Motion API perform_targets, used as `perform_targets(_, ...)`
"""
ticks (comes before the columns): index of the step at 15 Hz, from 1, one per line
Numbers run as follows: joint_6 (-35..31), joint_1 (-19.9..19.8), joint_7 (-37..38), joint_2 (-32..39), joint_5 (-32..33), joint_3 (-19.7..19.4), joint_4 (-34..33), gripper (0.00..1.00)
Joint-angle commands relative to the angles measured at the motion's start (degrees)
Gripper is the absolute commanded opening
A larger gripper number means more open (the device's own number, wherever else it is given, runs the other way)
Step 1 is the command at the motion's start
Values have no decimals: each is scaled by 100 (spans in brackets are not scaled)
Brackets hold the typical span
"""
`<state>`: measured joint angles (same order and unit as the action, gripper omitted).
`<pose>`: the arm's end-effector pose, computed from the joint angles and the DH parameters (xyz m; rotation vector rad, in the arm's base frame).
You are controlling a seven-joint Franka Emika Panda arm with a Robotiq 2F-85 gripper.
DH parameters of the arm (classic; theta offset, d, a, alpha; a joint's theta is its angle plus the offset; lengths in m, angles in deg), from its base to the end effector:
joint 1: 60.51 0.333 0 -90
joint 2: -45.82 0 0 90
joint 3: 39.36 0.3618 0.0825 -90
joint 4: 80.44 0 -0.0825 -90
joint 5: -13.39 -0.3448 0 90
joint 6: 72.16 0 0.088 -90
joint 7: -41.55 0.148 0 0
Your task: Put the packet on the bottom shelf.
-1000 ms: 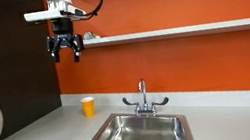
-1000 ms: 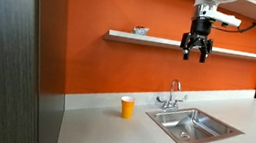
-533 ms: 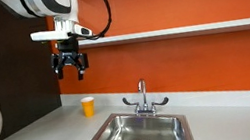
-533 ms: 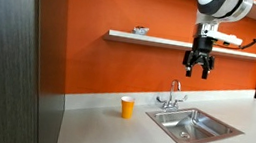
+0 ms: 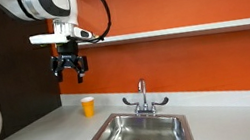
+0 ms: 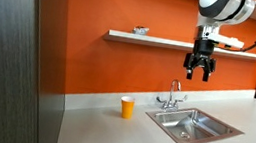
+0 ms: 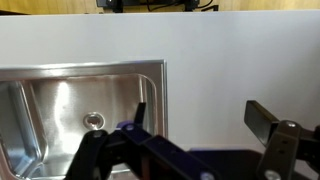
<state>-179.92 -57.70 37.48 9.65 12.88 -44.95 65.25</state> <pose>0.2890 -0.0163 0.4848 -3.0731 -0.0604 0.0457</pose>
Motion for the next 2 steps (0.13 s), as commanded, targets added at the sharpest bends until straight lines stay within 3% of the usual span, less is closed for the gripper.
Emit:
perform_targets(1,13,-123,-60,8,-63,103,-8,100)
perform_targets(2,13,-123,-60,7,-63,103,-6,100)
